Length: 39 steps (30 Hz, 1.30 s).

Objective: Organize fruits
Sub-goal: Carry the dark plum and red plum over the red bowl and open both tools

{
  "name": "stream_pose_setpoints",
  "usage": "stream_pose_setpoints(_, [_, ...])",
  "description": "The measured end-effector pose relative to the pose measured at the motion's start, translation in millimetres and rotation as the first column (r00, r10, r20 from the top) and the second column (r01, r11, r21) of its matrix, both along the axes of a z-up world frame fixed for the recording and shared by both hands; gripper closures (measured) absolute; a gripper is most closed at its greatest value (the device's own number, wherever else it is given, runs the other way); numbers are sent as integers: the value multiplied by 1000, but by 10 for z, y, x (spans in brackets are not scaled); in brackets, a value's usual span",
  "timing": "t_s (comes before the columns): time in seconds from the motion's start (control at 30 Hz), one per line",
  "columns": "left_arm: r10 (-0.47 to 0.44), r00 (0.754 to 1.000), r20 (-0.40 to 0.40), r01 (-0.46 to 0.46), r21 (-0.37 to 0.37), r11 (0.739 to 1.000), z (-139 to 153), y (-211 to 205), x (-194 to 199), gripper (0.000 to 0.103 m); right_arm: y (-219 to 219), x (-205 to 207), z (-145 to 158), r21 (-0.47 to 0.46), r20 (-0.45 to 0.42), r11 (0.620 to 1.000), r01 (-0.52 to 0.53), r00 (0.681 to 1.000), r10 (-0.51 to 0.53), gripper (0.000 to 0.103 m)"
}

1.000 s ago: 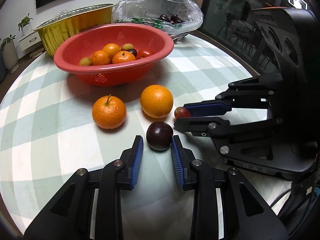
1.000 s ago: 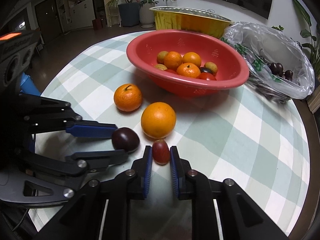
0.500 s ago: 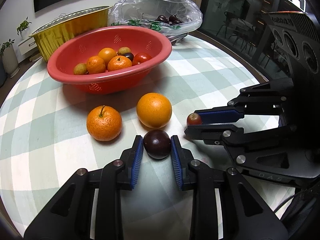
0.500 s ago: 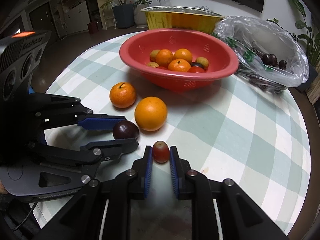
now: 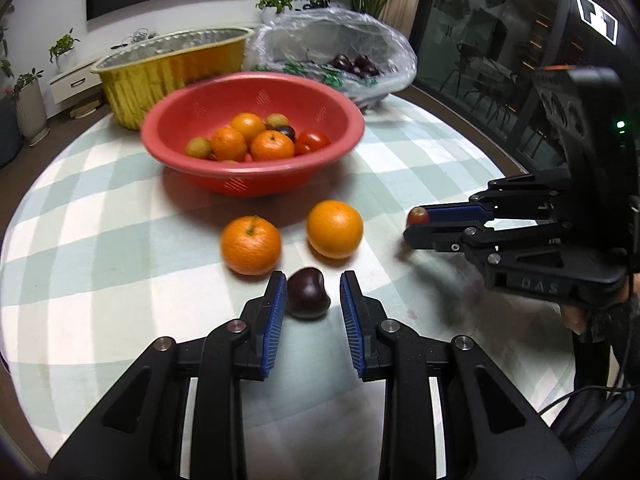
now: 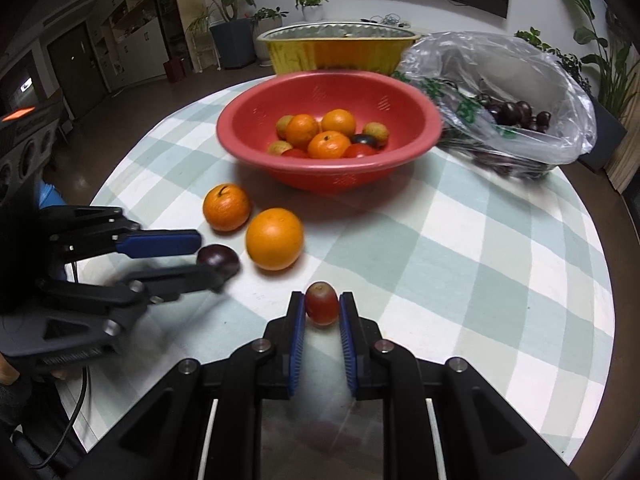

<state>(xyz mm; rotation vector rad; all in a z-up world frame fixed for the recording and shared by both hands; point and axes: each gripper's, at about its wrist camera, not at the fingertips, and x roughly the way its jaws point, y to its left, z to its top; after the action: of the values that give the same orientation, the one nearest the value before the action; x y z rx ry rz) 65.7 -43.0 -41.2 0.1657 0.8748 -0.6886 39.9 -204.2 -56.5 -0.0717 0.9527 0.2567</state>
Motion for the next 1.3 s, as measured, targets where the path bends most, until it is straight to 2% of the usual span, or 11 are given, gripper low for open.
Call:
stream_pose_setpoints(0.23, [-44, 998, -51, 45, 30, 999, -103, -97, 33, 76, -60, 16, 19, 10, 0, 1000, 18, 1000, -18, 84])
stream_pose_setpoints(0.3, [-44, 998, -43, 46, 41, 998, -117, -167, 17, 75, -47, 12, 7, 11, -1, 1000, 15, 1000, -15, 84])
stream_pose_setpoints(0.33, [-43, 998, -44, 45, 43, 998, -132, -185, 22, 74, -42, 12, 1, 13, -2, 1000, 13, 1000, -13, 84])
stream_pose_setpoints(0.4, [-34, 999, -41, 36, 61, 997, -176, -217, 40, 56, -35, 6, -6, 16, -3, 1000, 13, 1000, -13, 84])
stream_pose_setpoints(0.47, [-32, 998, -45, 35, 73, 997, -233, -227, 51, 53, -37, 6, -8, 18, -2, 1000, 13, 1000, -13, 84])
stream_pose_setpoints(0.57, [-33, 999, -26, 35, 87, 996, -242, -254, 31, 58, -46, 3, -12, 24, 0, 1000, 15, 1000, -15, 84])
stream_pose_setpoints(0.6, [-40, 999, -24, 42, 86, 995, -241, -269, 25, 68, -49, 3, -12, 26, 0, 1000, 16, 1000, -16, 84])
stream_pose_setpoints(0.67, [-63, 997, -35, 66, 72, 995, -241, -320, 3, 80, -50, 0, -17, 30, 0, 999, 18, 1000, -18, 84])
stream_pose_setpoints(0.73, [-67, 998, -14, 68, 93, 993, -246, -368, -32, 80, -49, -5, -11, 34, 2, 999, 17, 1000, -17, 84])
stream_pose_setpoints(1.0, [-47, 999, -22, 48, 42, 998, -173, -258, -45, 80, -65, -24, 19, 42, 10, 999, 25, 1000, -26, 84])
stream_pose_setpoints(1.3, [14, 1000, 8, -14, -24, 1000, 169, 71, 51, 80, -98, 2, 86, 42, 16, 998, 35, 999, -35, 84])
